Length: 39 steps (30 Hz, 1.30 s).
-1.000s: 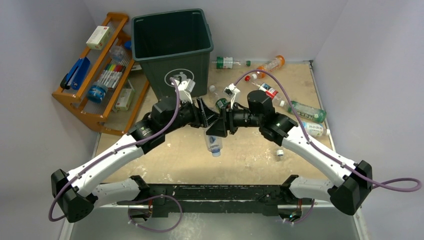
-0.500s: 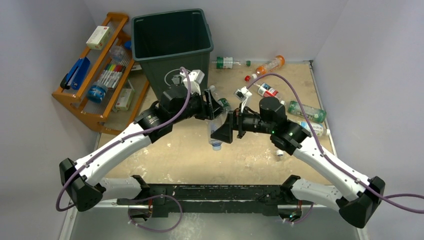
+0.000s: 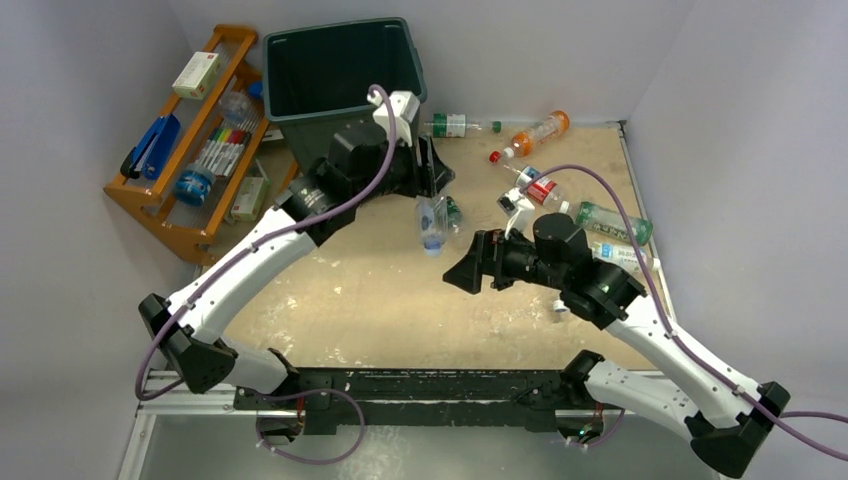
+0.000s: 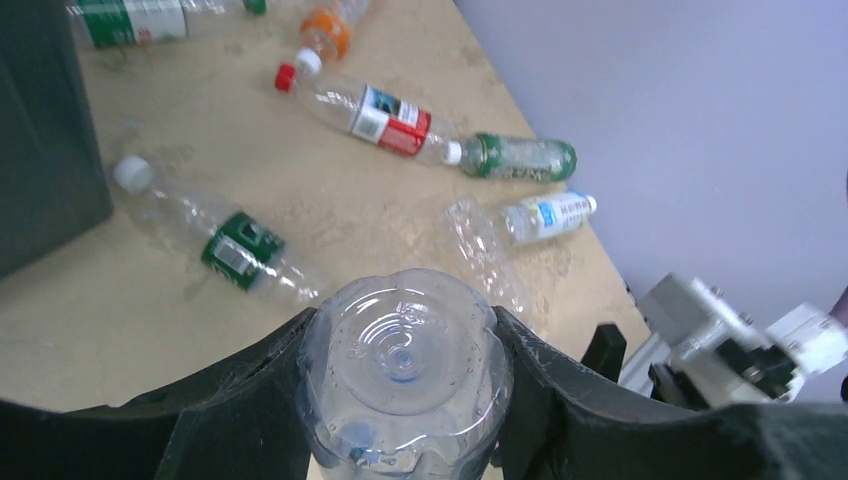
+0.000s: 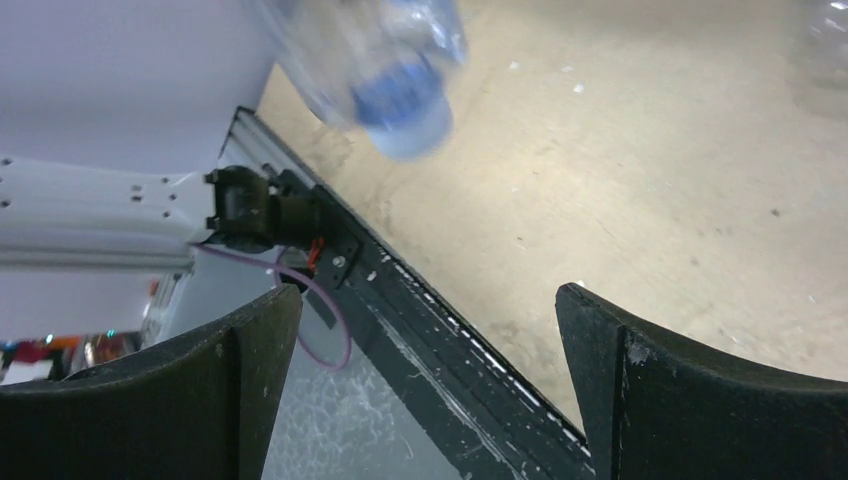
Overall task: Put the plastic bottles in the bin
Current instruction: Pick up the plastic bottle at the center of the board, then place the plastic bottle in the trash bin.
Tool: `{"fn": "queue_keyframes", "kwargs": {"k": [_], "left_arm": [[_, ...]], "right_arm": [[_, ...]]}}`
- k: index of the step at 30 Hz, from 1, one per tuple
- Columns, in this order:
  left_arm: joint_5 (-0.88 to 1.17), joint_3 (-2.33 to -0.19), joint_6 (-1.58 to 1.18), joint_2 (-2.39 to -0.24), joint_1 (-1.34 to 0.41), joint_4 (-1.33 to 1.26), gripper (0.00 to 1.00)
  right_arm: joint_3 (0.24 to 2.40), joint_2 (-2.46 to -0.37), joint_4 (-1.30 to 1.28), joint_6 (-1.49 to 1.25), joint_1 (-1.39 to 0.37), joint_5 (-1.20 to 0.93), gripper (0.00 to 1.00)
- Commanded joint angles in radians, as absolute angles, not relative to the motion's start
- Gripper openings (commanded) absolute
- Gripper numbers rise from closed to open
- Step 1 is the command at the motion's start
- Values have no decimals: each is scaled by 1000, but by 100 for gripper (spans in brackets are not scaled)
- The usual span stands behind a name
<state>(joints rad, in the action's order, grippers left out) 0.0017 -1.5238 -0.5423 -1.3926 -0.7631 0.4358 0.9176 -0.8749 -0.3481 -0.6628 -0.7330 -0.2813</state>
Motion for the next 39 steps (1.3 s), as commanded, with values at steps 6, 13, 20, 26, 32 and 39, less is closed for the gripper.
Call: {"fn": "queue_keyframes", "kwargs": {"k": [6,13,20,26,32,39], "left_arm": [[102,-1833,-471,-1507,-554,479,48],[194,-2073,-484,-1641,-421,493,49],[302,-2203,-618,-1749,-244,368,49],[346,-2174,-741,-1784,-126,192,48],[334,-2172,-784,-1834,-74,119,48],[321,-2148,-833,-1874,-28,46,47]], "right_arm": [[900,-889,-493,-718,-736,21,100],[926,-1009,-419,-640,-727,124,100],[1056,-1236,-360,-504,-653,91,100],[1138,-1371,-314,-410,-565,55,99],[1207,-1493,-281,-304,-549,62,96],[1272,-1660,-255,-215,-550,70,95]]}}
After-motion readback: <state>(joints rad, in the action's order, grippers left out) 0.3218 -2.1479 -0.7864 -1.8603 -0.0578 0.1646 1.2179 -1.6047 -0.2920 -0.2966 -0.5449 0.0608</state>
